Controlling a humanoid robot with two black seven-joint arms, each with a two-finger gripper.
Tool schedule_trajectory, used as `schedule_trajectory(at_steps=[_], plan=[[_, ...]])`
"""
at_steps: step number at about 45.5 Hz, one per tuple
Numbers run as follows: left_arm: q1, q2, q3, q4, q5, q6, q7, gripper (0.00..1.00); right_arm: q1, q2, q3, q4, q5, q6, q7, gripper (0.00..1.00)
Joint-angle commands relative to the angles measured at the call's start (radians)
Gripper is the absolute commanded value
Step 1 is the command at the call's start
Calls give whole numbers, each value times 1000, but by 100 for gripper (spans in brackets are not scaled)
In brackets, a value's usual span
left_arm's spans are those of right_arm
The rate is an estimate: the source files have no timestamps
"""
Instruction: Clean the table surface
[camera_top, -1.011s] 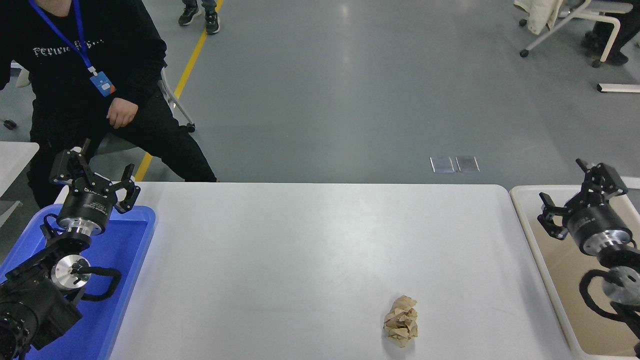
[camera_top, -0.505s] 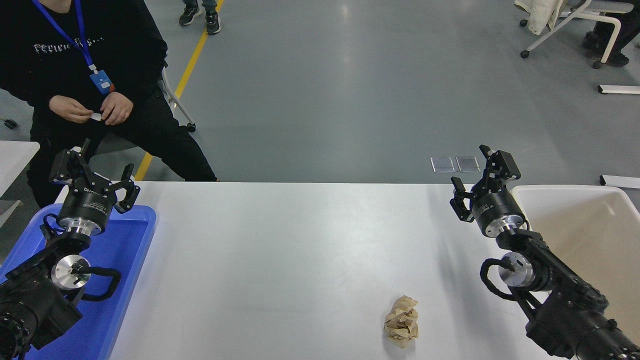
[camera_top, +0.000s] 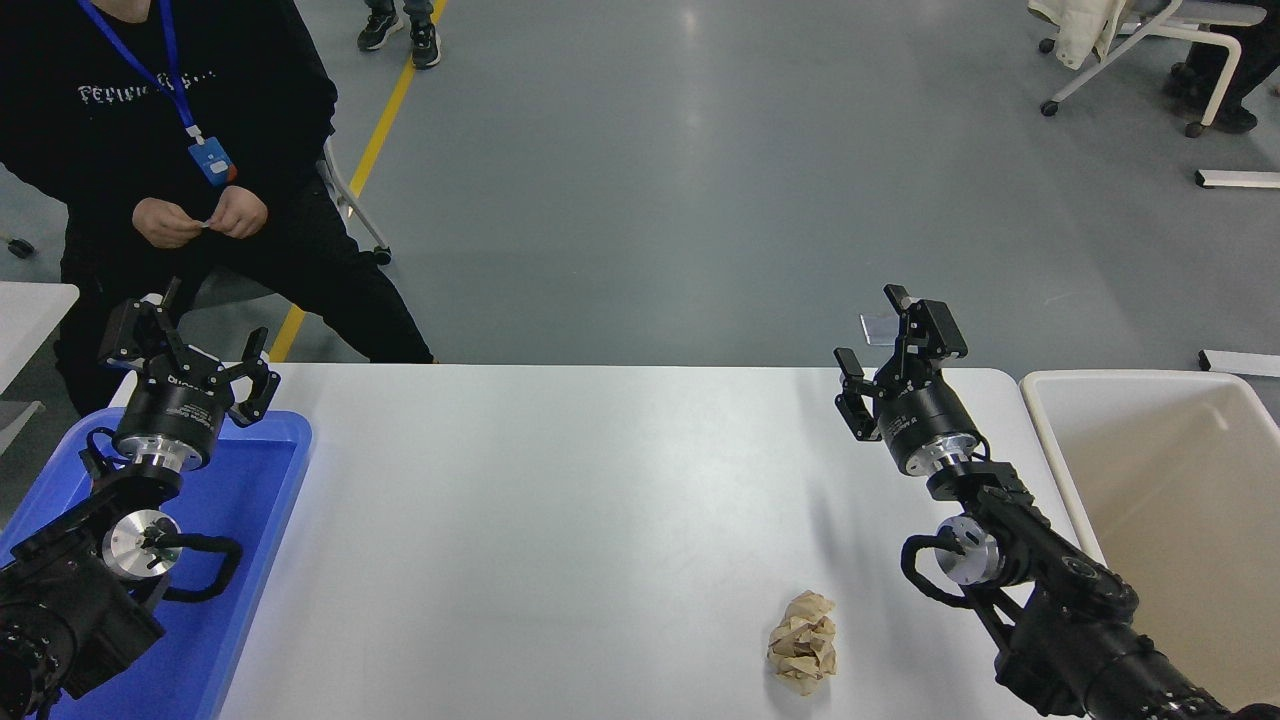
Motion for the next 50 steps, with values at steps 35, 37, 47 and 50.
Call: schedule_trajectory(at_steps=[35, 37, 47, 50], plan=[[0, 0, 0, 1, 0, 0, 0, 100, -77, -15, -9, 44, 389, 54, 13, 100], [0, 0, 0, 1, 0, 0, 0, 100, -75, -18, -10, 49, 391, 69, 19, 100], [0, 0, 0, 1, 0, 0, 0, 100, -49, -164, -202, 143, 276, -49, 5, 100], [0, 0, 0, 1, 0, 0, 0, 100, -49, -243, -266, 206, 224, -76, 5, 100]])
